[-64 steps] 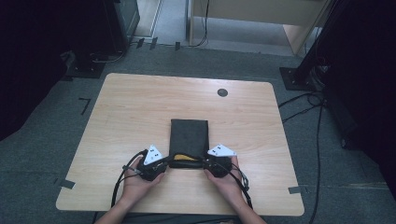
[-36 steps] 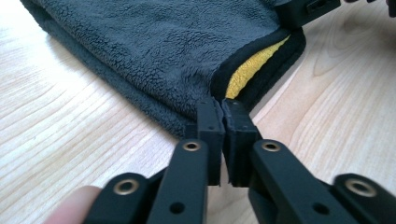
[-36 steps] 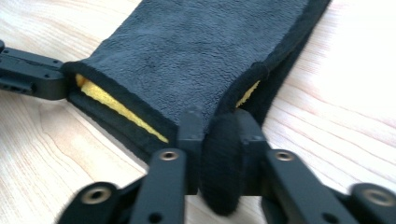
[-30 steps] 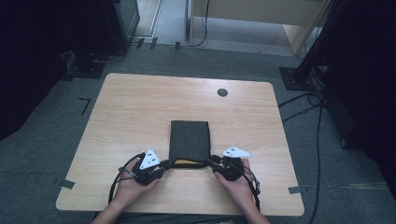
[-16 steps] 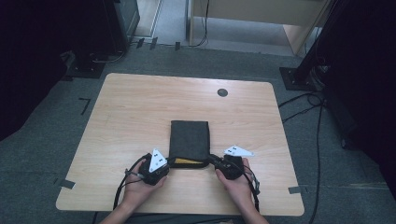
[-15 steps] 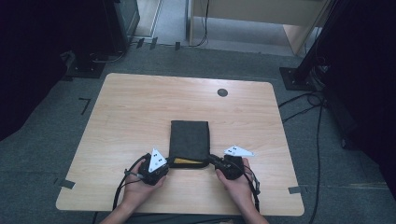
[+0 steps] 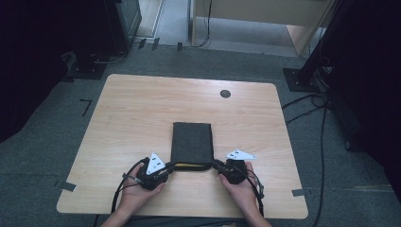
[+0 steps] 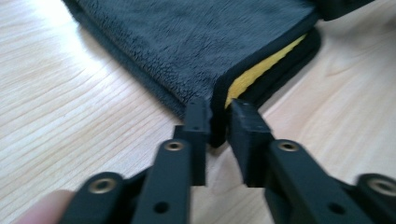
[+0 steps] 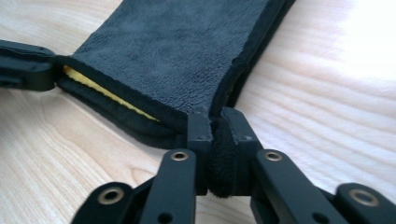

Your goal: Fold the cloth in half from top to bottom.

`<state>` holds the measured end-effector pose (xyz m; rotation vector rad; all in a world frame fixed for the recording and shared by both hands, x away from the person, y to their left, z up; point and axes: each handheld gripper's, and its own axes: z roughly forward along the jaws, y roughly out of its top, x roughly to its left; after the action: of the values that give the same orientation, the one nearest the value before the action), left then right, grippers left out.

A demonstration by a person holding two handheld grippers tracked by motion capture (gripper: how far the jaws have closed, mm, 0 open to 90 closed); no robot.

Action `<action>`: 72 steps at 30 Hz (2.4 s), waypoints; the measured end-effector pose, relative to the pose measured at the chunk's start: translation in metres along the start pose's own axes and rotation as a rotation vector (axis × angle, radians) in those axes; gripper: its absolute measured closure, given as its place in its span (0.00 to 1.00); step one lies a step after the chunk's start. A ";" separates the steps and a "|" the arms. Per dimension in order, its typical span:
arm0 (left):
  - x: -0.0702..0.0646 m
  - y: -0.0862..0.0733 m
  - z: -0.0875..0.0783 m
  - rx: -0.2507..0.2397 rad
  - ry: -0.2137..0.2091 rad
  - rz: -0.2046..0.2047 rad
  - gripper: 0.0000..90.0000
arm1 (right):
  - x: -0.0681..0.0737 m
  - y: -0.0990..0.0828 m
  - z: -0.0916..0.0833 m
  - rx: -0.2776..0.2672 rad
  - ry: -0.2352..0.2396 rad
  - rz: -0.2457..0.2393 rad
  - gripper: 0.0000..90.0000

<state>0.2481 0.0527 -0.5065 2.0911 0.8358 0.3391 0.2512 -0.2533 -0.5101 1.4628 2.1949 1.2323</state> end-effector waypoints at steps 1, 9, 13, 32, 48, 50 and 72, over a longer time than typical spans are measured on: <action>0.003 0.000 -0.003 -0.020 -0.024 -0.013 0.79 | -0.001 0.001 -0.003 -0.010 -0.006 0.000 0.88; 0.014 0.014 0.005 -0.135 0.010 -0.143 0.73 | 0.004 0.017 -0.015 -0.167 -0.067 -0.033 0.86; 0.003 0.014 0.024 -0.060 0.054 -0.086 0.75 | 0.019 0.022 0.003 -0.162 -0.067 -0.121 0.81; 0.015 0.023 0.044 0.022 0.170 -0.053 0.83 | 0.016 0.033 0.063 -0.051 -0.113 -0.142 0.77; 0.034 0.032 0.054 0.029 0.256 -0.086 0.84 | 0.021 0.047 0.081 -0.058 -0.164 -0.129 0.76; 0.036 0.034 0.055 0.023 0.261 -0.103 0.84 | 0.021 0.049 0.083 -0.057 -0.163 -0.125 0.76; 0.064 0.010 -0.029 -0.035 0.207 -0.229 0.08 | 0.003 0.035 0.011 -0.076 -0.104 -0.148 0.00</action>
<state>0.2853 0.1092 -0.4848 1.9258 1.1710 0.4474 0.2794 -0.2396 -0.4900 1.2802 2.1222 1.1511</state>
